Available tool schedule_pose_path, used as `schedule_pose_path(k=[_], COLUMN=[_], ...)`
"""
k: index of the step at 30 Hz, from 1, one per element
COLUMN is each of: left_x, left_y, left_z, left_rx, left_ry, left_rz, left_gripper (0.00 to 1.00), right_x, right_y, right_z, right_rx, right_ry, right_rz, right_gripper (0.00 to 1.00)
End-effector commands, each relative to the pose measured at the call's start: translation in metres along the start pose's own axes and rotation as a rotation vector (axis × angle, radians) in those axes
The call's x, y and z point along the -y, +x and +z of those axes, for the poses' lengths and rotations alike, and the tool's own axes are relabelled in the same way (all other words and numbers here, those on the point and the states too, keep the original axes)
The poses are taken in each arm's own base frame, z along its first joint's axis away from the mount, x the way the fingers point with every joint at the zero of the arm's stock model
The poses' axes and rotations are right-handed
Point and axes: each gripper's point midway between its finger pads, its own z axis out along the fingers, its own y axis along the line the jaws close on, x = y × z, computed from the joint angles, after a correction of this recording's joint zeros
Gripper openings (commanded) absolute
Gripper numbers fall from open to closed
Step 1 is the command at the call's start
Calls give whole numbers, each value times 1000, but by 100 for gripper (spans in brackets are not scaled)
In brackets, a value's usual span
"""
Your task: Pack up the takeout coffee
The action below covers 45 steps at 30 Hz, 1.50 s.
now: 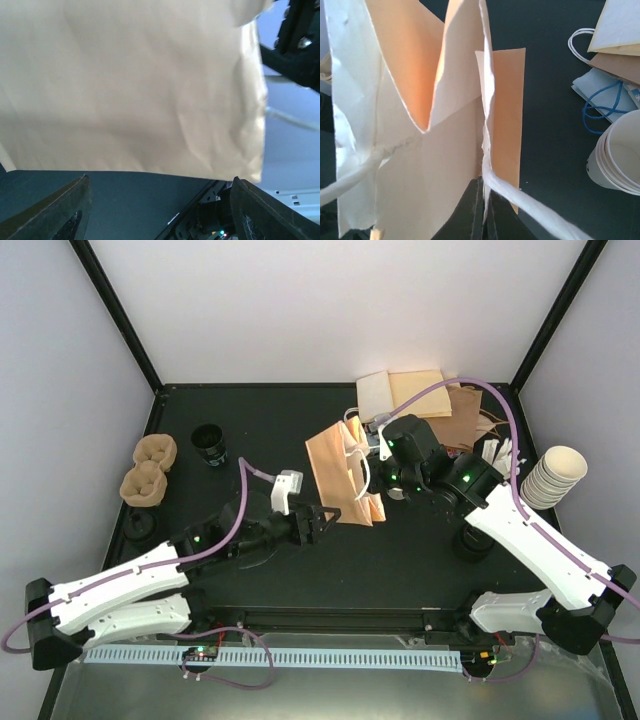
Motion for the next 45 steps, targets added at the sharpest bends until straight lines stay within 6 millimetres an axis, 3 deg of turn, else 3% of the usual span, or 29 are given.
schedule_pose_path(k=[1,5,10,15,20,25,30,35,41,45], left_x=[14,33,47,47,34,20,11,7,-3,-4], left_y=[-13,-3,-9,-16,-29,-43,-57,-55,-51,-52], left_z=[-4,4,10,18,26,26,15,9,2,-5], left_rx=[78,39,80,125,183,235,294,276,235,225], left_ry=[45,52,-5,-80,-200,-347,-424,-443,-505,-513], left_rz=[7,84,161,166,139,163,182,206,226,232], left_gripper=[78,81,83,83,82,71,60,47,39,24], right_x=[-4,-3,-4,-5,-5,-3,2,7,10,11], right_y=[-13,-13,-12,-11,-9,-7,-4,-5,-7,-6], right_z=[-7,-3,-1,-2,-2,-2,0,0,-3,0], right_rx=[67,61,56,54,53,54,50,49,62,48], right_ry=[-12,-6,-5,-18,-17,-15,8,42,56,71], right_rz=[20,25,39,46,50,54,64,69,73,65], right_gripper=[3,3,3,3,3,3,4,4,8,10])
